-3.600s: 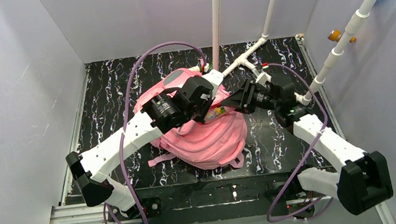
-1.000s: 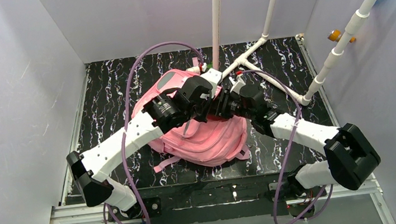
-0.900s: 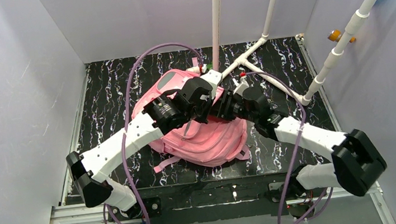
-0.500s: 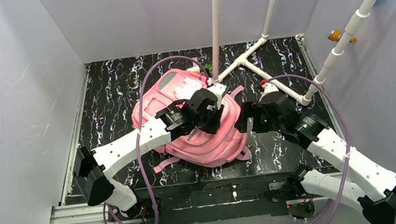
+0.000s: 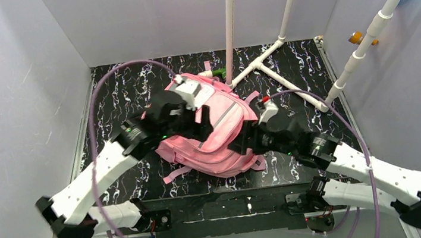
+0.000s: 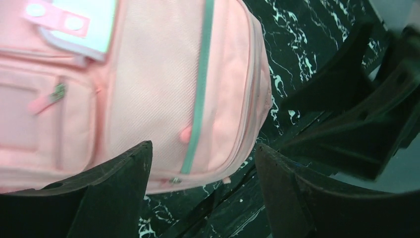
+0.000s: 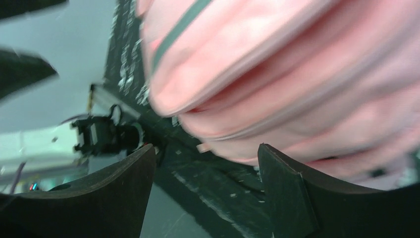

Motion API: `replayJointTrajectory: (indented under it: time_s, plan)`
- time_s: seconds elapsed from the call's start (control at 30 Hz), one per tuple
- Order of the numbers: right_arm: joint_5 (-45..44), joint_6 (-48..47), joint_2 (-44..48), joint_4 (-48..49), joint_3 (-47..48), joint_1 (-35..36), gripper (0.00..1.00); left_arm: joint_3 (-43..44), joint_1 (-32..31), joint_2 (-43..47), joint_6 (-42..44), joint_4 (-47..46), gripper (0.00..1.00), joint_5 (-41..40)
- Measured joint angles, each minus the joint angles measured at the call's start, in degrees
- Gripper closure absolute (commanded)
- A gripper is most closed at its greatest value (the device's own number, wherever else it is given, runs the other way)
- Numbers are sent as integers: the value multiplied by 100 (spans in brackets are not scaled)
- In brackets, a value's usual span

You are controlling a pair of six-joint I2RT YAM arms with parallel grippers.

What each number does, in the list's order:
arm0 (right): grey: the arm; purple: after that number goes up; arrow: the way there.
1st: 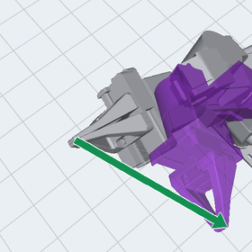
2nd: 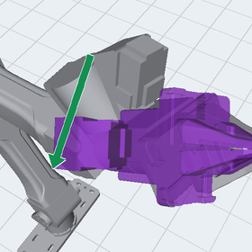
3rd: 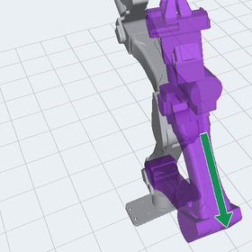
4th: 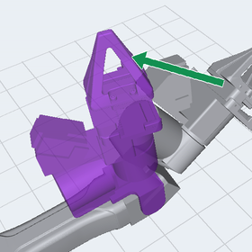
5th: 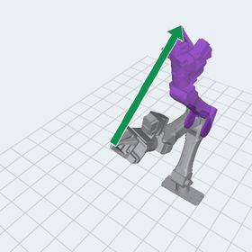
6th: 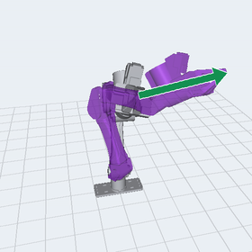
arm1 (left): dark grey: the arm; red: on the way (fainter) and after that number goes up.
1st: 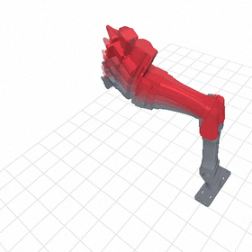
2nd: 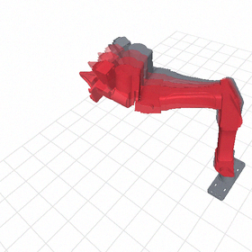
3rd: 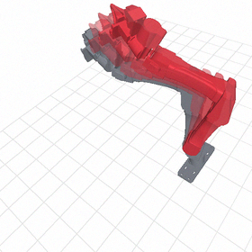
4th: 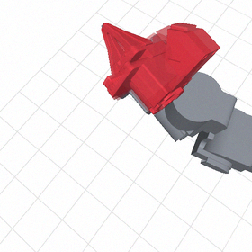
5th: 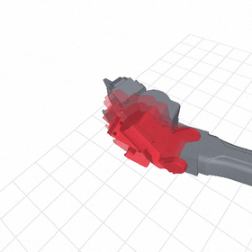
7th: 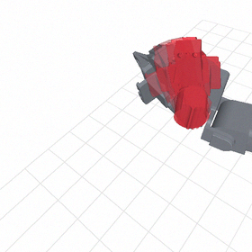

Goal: Pack the student bag
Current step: Place the stationery in the student bag, then unzip the student bag at the center of the board.

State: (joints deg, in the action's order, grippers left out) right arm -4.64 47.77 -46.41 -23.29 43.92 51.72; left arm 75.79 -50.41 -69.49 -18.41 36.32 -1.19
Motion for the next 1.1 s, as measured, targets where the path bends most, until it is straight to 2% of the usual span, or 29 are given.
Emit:
replayJointTrajectory:
  time_s: [0.13, 0.2, 0.23, 0.33, 0.43, 0.5, 0.6, 0.63, 0.83, 0.97, 1.1]
  plan:
    - [-933, 308, -610, 815, 24, 1574, 19, 28, 203, 918, 151, 527, 15, -323]
    - [-1528, 402, -1141, 1106, 157, 2275, 28, 50, 236, 1141, 203, 737, 9, -461]
    - [-1829, 452, -1370, 1193, 236, 2531, 31, 50, 240, 1211, 221, 815, 5, -520]
    - [-2782, 647, -2199, 1394, 586, 3169, 30, 50, 269, 1408, 238, 1095, 4, -726]
    - [-3460, 791, -2970, 1226, 1209, 3237, 31, -11, 273, 1665, 227, 1220, 3, -887]
    - [-3866, 844, -3521, 1064, 1755, 3246, 36, -79, 273, 1875, 205, 1270, 3, -944]
    - [-4369, 874, -4011, 966, 2267, 3311, 52, -164, 273, 2208, 168, 1349, 2, -988]
    - [-4511, 918, -4107, 918, 2369, 3320, 55, -190, 273, 2299, 146, 1349, 2, -994]
    - [-5134, 1567, -4852, 120, 3161, 3364, 55, -308, 273, 2693, 79, 1375, 2, -975]
    - [-5265, 1967, -5302, -553, 3606, 3416, 53, -313, 273, 2778, 83, 1386, 2, -909]
    - [-5274, 2312, -5418, -1095, 3665, 3517, 51, -337, 273, 2887, 85, 1386, 2, -844]
